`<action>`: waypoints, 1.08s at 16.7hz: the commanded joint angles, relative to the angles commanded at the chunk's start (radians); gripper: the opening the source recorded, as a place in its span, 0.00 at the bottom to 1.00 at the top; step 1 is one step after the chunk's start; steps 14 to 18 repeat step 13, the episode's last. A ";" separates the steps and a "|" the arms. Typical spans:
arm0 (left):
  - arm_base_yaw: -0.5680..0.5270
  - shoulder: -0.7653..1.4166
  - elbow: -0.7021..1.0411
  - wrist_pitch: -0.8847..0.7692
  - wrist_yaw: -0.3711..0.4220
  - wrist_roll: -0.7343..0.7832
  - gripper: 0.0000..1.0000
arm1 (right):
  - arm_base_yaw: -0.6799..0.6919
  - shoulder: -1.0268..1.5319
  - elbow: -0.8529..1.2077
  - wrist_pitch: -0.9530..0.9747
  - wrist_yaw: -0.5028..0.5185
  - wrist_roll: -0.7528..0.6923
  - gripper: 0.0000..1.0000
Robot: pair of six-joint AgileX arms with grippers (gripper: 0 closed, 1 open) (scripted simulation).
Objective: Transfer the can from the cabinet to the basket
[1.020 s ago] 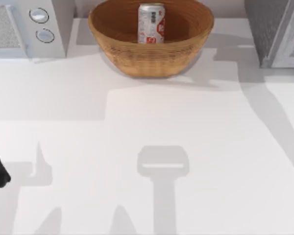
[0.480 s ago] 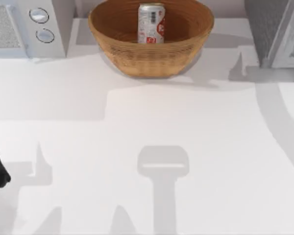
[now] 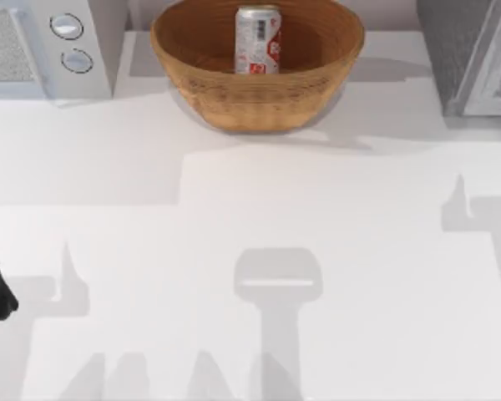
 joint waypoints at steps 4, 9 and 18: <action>0.000 0.000 0.000 0.000 0.000 0.000 1.00 | -0.070 -0.277 -0.354 0.078 -0.078 -0.001 1.00; 0.000 0.000 0.000 0.000 0.000 0.000 1.00 | -0.129 -0.516 -0.648 0.147 -0.146 -0.002 1.00; 0.000 0.000 0.000 0.000 0.000 0.000 1.00 | -0.140 -0.566 -0.704 0.162 -0.160 -0.003 1.00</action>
